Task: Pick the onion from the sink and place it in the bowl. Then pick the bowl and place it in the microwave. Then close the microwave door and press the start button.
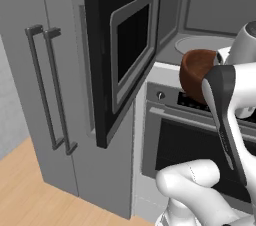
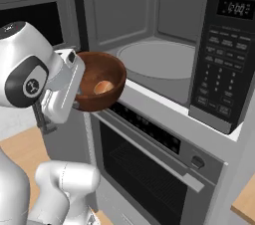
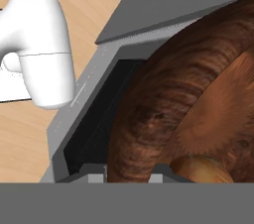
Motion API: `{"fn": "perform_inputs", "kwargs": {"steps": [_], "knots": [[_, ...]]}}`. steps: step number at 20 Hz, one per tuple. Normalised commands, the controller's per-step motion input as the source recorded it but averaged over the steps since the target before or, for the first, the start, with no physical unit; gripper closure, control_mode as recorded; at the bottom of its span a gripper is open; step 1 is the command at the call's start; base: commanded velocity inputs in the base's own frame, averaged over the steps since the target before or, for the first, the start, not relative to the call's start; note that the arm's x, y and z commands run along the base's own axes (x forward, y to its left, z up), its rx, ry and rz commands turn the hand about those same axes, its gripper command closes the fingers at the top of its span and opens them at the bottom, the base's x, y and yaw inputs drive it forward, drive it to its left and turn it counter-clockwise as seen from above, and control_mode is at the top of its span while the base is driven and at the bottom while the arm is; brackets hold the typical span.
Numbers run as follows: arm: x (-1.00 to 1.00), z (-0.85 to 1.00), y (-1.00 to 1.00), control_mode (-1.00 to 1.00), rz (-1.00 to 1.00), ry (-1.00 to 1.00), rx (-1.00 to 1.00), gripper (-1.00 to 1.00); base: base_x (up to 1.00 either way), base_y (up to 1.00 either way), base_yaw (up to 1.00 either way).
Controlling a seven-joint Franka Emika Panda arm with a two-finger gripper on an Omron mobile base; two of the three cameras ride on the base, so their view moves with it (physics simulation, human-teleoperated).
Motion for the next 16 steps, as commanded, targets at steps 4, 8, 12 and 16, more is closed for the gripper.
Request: {"fn": "perform_inputs", "kwargs": {"steps": [4,8,12,16], "knots": [[0.00,0.00,0.00,1.00,0.00,0.00,0.00,1.00,0.01,-0.28,-0.46],[0.00,0.00,0.00,1.00,0.00,0.00,0.00,1.00,0.05,-0.08,-0.42],[0.12,0.00,0.00,-1.00,-0.02,0.01,0.00,1.00,0.11,0.00,-0.07],[0.08,0.17,-0.31,-1.00,0.02,0.04,0.00,1.00,0.00,0.00,0.00]]}}
